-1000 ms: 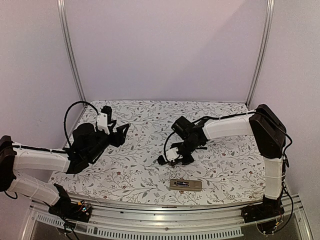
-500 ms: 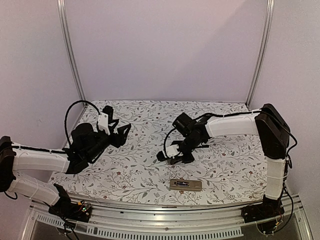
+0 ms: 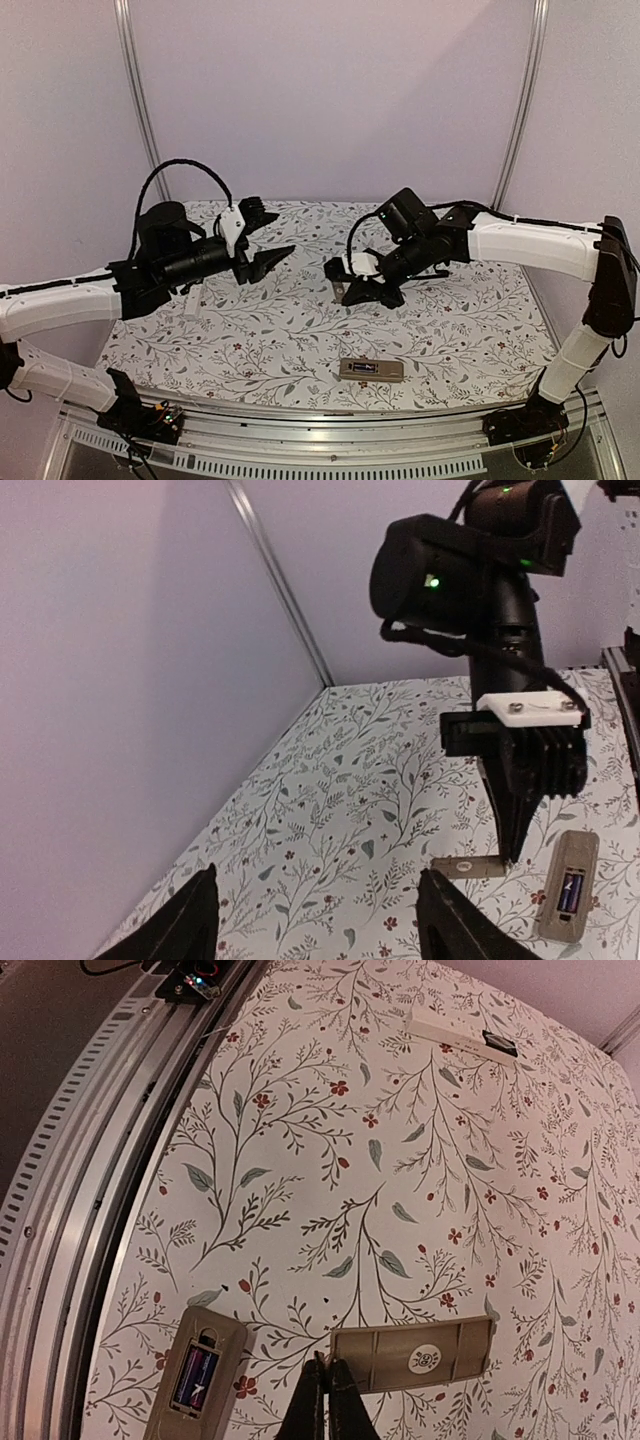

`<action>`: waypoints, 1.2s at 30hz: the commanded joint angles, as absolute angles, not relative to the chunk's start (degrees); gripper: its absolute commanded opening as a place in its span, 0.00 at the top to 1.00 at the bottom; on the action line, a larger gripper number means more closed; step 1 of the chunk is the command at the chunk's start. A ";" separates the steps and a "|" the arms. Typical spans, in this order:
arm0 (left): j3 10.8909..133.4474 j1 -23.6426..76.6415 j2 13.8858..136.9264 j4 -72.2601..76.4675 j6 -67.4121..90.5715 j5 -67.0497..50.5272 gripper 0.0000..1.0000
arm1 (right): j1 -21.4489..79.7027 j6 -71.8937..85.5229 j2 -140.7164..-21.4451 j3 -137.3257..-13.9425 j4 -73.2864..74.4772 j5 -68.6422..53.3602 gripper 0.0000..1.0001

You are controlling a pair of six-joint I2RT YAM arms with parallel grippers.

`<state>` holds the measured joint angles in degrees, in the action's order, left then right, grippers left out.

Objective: Load the batteries into the remote control
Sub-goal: Pass from the right arm to the left

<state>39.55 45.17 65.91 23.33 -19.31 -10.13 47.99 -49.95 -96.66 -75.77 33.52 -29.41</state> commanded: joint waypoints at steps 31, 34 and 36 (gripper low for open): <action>59.43 61.00 80.20 -9.96 -61.94 -13.10 0.49 | 48.82 -43.25 -83.73 -69.36 31.38 -40.43 1.00; 59.14 61.00 79.17 -13.64 -61.05 -12.96 0.50 | 48.78 -43.07 -83.84 -69.35 31.16 -40.43 1.00; 58.50 60.94 78.63 -14.87 -60.74 -9.41 0.51 | 48.79 -43.07 -83.91 -69.35 30.95 -40.34 1.00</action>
<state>59.94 60.25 80.47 -11.38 -61.39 -12.62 48.47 -43.51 -83.46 -70.04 31.46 -40.62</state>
